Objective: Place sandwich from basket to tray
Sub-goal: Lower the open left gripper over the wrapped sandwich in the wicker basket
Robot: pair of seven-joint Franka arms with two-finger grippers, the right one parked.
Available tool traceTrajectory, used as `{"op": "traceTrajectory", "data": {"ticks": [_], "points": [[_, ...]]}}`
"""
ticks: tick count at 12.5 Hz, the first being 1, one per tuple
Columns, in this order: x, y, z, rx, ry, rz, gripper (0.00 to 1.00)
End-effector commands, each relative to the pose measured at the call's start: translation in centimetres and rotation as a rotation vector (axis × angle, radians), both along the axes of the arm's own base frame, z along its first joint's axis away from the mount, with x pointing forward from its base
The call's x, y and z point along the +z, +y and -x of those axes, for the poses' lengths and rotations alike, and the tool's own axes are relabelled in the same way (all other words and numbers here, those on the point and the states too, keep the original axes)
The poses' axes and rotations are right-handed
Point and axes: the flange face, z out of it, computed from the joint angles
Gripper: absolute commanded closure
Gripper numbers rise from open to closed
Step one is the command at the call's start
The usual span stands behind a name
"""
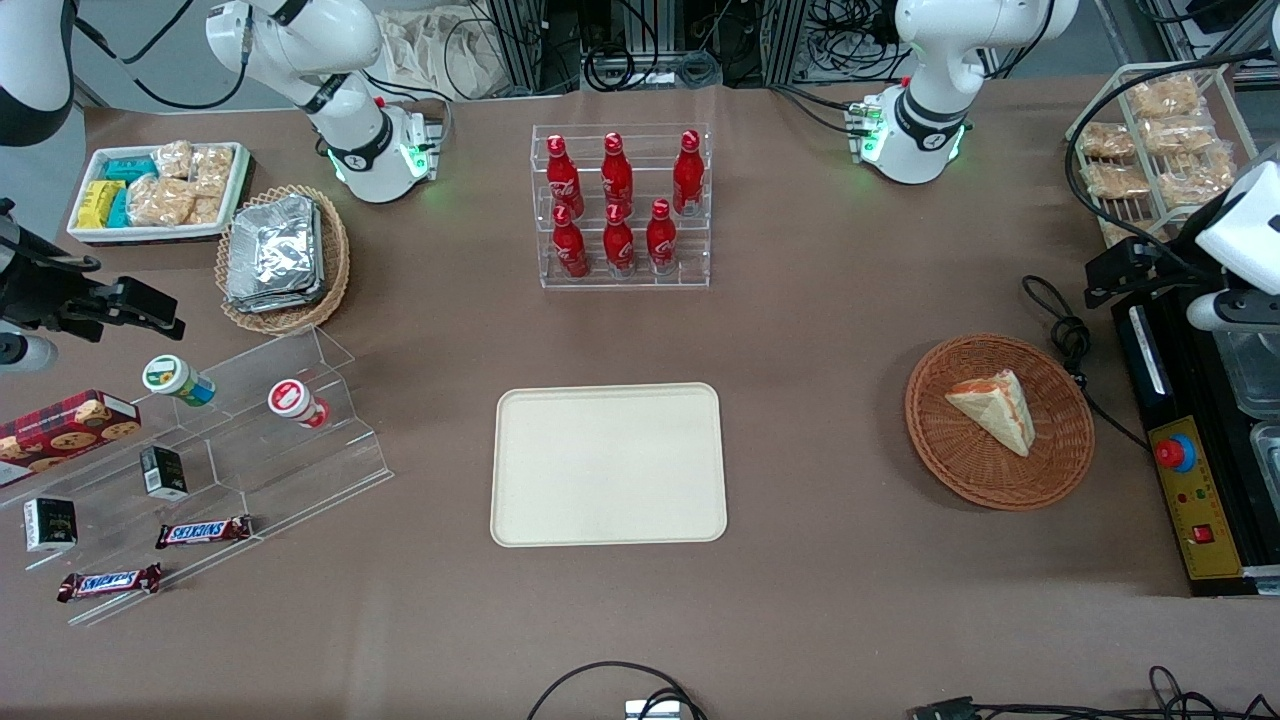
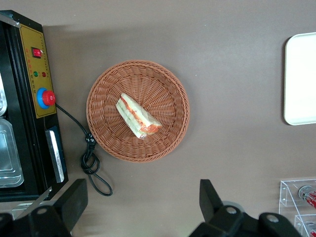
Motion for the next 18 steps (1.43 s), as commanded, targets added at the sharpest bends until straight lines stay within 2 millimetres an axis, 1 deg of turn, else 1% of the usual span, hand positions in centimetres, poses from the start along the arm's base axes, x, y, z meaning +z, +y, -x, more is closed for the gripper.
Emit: {"op": "traceTrajectory", "data": {"ticks": [1,2,4,6,7,8,9,11,12,14,15,17,18], "points": [[0.5,-0.1,-0.1,-0.004,-0.004,-0.015,0.00],[0.5,-0.1,-0.1,-0.001,-0.004,-0.015,0.00],[-0.2,0.2,-0.4,0.005,-0.001,-0.018,0.00],[-1.9,0.7,-1.0,0.054,0.024,-0.023,0.00],[-3.3,0.8,-1.2,0.099,0.028,-0.026,0.00],[-5.2,0.9,-1.1,0.165,0.029,-0.029,0.00],[-7.5,0.9,-1.0,0.247,0.031,-0.034,0.00],[-11.1,1.2,-0.7,0.365,0.008,-0.059,0.00],[-12.7,1.2,-0.4,0.397,-0.001,-0.067,0.00],[-17.0,1.5,0.2,0.486,-0.025,-0.063,0.00],[-19.3,2.0,0.6,0.533,-0.038,-0.060,0.00],[-23.6,2.4,2.1,0.571,-0.068,-0.063,0.00],[-25.2,3.0,2.5,0.590,-0.082,-0.056,0.00]]}}
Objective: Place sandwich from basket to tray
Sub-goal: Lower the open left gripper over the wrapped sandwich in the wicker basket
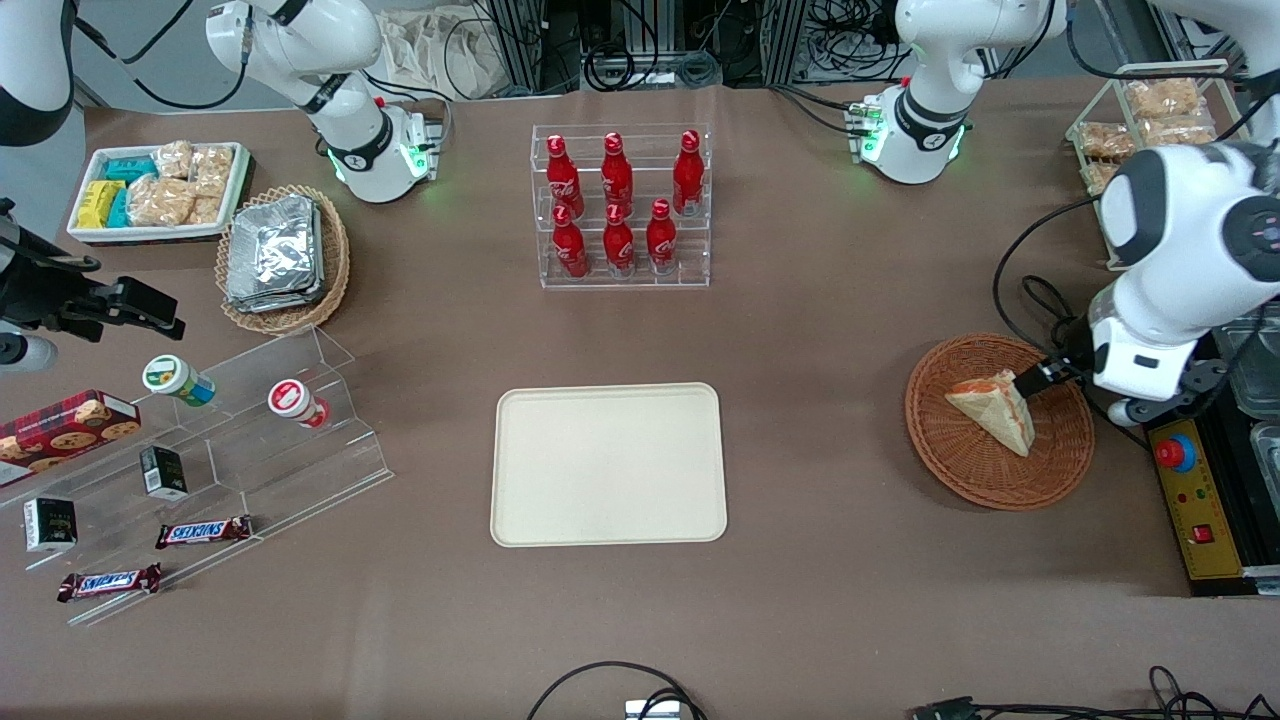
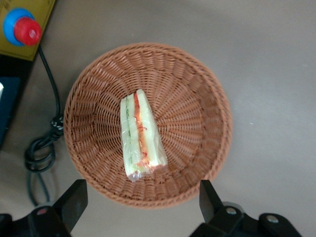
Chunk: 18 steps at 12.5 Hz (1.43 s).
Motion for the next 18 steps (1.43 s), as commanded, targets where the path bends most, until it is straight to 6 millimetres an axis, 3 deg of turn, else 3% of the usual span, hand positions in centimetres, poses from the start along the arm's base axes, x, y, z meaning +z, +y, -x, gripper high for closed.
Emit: {"op": "traceTrajectory", "data": {"ticks": [1,9,18], "points": [[-2.9,1.4,2.1,0.060,-0.038,-0.011,0.00],[-9.6,1.2,2.5,0.171,-0.063,0.005,0.00],[-14.5,1.0,3.1,0.188,-0.090,0.020,0.00]]}}
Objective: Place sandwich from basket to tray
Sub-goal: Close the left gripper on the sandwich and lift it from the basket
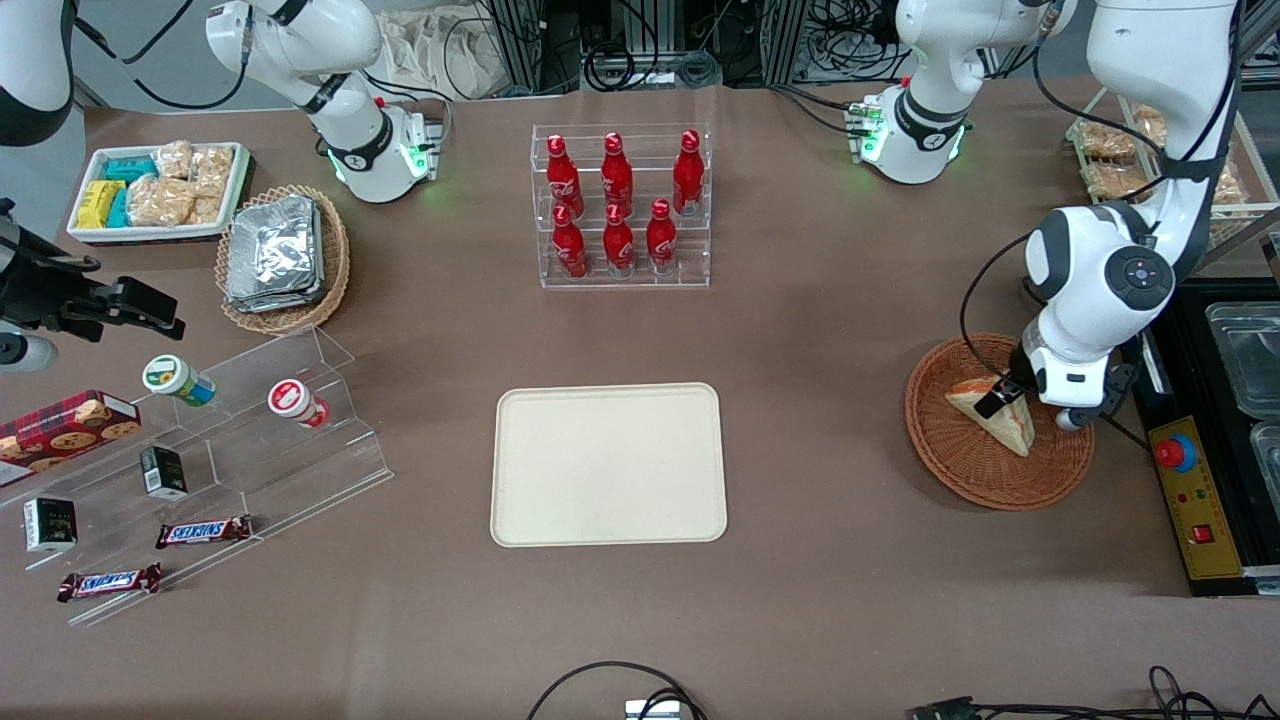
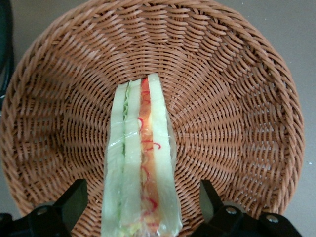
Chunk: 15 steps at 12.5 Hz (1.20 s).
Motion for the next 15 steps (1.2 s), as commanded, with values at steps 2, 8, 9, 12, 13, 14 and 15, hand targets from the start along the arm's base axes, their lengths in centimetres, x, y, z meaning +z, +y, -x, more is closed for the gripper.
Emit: {"op": "traceTrajectory", "data": {"ticks": [2,8,9,12,13,14,15], "points": [[-1.7,-0.2,0.3,0.008,-0.018,-0.003,0.03],[-1.6,-0.4,0.1,-0.032,-0.025,-0.022,0.70],[-1.2,-0.5,0.1,-0.050,-0.029,-0.028,0.75],[0.8,-0.9,0.1,-0.165,-0.032,-0.067,0.79],[1.9,-0.9,0.2,-0.220,-0.012,-0.077,0.80],[3.1,-0.8,0.2,-0.309,-0.005,-0.088,0.80],[4.1,-0.9,0.2,-0.398,-0.010,-0.099,0.80]]}}
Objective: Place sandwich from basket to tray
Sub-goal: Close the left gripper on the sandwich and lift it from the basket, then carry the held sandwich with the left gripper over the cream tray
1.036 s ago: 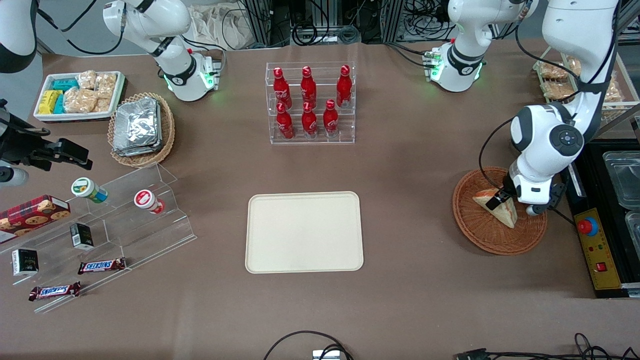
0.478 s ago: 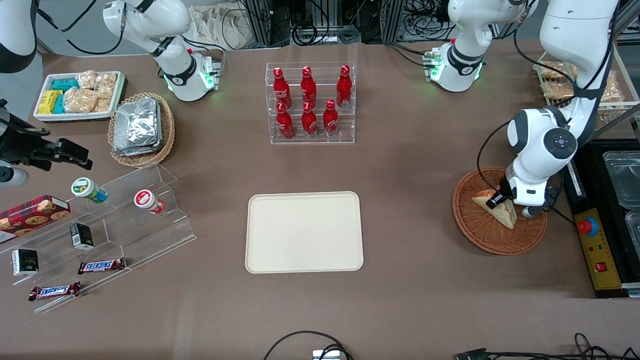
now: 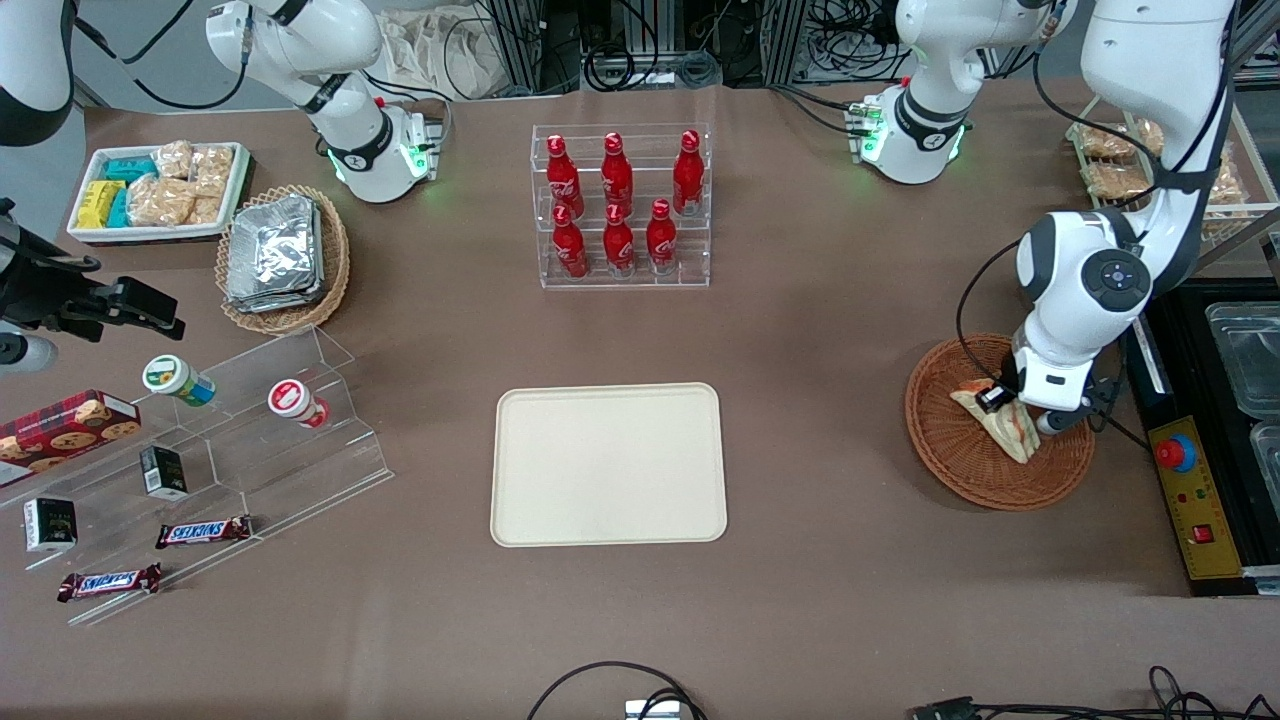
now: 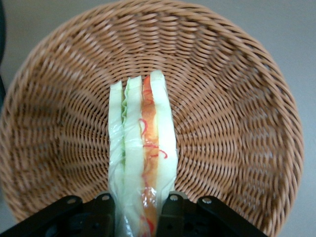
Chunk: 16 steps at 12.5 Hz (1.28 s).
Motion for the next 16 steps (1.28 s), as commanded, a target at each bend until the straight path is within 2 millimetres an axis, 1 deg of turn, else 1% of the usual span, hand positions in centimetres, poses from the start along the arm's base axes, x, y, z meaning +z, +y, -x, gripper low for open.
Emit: {"op": "traceTrajectory", "data": {"ticks": [1,4,6,7,8,10,12,14,15,16], "points": [[3.8,-0.1,0.4,-0.211,-0.005,-0.038,0.80],[6.0,-0.7,-0.1,-0.403,-0.030,-0.064,0.82],[7.4,-2.3,-0.3,-0.516,-0.050,-0.079,0.84],[8.1,-3.0,-0.8,-0.532,-0.064,-0.082,0.83],[9.0,-4.2,-1.5,-0.548,-0.064,-0.080,0.83],[11.5,-6.8,-3.3,-0.568,0.002,-0.069,0.80],[14.4,-9.1,-4.9,-0.580,0.038,-0.055,0.80],[17.1,-12.6,-5.9,-0.568,0.021,0.000,0.81],[17.8,-14.3,-6.4,-0.554,0.027,0.014,0.81],[18.8,-16.5,-6.9,-0.538,0.033,0.030,0.82]]}}
